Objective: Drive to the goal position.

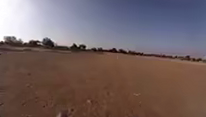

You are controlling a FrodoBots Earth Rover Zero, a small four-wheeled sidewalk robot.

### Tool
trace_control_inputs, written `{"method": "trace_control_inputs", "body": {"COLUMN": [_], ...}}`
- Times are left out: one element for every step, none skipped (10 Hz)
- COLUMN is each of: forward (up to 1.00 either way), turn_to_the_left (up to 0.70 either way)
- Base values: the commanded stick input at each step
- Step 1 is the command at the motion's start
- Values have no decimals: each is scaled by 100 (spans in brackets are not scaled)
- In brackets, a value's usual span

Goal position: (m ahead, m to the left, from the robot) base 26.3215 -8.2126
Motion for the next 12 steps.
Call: {"method": "trace_control_inputs", "body": {"forward": [100,100,100,100,100,100,100,100,100,100,100,100], "turn_to_the_left": [-1,-15,-40,-40,-26,0,0,0,0,0,0,0]}}
